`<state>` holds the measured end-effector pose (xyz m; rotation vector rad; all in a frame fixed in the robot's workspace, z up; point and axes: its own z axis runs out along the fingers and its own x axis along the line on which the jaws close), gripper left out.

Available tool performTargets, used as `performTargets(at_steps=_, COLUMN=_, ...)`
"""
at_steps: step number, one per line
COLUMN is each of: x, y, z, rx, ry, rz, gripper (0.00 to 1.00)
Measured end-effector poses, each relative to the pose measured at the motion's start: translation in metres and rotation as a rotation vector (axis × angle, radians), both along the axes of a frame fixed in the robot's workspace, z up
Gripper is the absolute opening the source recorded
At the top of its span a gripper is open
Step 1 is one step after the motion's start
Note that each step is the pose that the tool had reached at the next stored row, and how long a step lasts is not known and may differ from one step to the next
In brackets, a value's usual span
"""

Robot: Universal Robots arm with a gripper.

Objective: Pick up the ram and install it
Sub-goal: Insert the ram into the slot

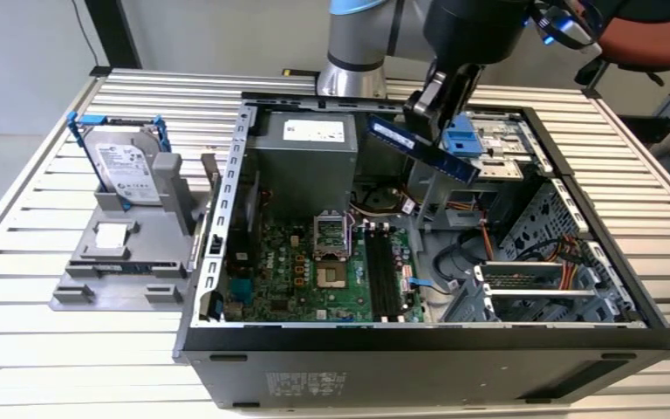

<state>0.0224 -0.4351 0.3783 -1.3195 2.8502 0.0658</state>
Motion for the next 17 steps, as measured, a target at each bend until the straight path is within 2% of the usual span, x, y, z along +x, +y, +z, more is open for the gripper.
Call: performTargets(at_steps=17, x=0.0, y=0.0, z=0.0, rx=-0.0001, ry=0.0, rz=-0.262, gripper=0.0)
